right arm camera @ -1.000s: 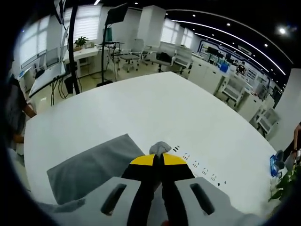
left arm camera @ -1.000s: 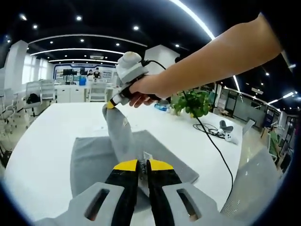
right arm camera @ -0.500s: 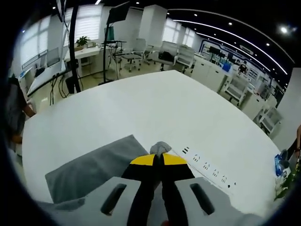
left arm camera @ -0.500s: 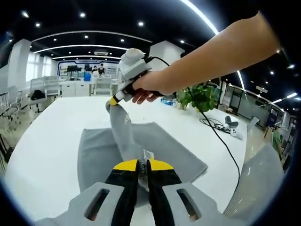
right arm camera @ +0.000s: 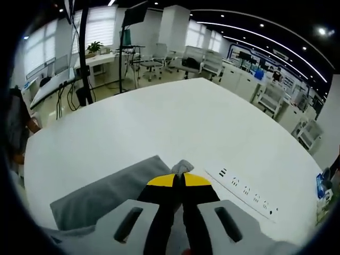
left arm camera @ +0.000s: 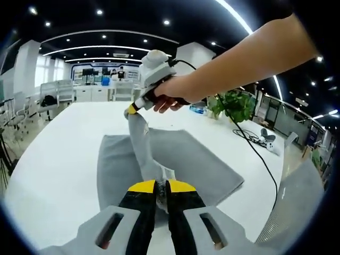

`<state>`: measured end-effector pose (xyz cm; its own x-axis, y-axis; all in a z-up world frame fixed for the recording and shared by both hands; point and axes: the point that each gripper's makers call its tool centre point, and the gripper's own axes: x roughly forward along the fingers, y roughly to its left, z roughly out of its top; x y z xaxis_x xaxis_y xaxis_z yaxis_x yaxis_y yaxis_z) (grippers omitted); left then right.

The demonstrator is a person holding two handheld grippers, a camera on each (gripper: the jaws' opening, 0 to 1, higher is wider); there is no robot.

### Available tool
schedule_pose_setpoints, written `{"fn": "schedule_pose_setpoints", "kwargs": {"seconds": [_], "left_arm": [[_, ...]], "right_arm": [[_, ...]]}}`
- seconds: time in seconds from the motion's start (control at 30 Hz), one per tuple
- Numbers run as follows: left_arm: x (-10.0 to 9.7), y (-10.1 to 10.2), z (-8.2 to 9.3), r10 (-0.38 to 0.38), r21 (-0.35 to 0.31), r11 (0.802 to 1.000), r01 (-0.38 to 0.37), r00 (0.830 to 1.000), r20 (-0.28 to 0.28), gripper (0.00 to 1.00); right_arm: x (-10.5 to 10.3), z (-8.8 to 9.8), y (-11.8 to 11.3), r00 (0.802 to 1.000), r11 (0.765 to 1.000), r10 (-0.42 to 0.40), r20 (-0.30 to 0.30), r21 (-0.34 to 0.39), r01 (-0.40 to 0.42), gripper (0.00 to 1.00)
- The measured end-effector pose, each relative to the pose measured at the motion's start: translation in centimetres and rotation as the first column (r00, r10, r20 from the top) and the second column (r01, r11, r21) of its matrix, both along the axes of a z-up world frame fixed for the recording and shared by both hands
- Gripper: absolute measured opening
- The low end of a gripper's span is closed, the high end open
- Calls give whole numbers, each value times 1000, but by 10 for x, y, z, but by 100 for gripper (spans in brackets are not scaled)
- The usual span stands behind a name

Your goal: Fold the towel on the table until its edges align and the towel forms a compact rectangular stack.

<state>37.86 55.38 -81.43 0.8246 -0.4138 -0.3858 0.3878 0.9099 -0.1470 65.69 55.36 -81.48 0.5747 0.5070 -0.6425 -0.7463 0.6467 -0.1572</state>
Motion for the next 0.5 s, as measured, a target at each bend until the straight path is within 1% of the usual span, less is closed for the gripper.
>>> {"fn": "schedule_pose_setpoints", "kwargs": {"seconds": [0.13, 0.23, 0.5], "left_arm": [[1, 5, -6, 9, 2, 1000, -9, 1000, -8, 7], [0, 7, -7, 16, 6, 1000, -16, 1000, -14, 7], [-1, 15, -16, 26, 17, 1000, -26, 999, -27, 7]], "right_arm": [[-2, -6, 6, 1000, 1000, 10, 0, -5, -10, 2], [-5, -9, 9, 1000, 1000, 13, -2, -8, -13, 2], [-1, -18, 14, 1000, 1000, 15, -7, -13, -15, 2]]}}
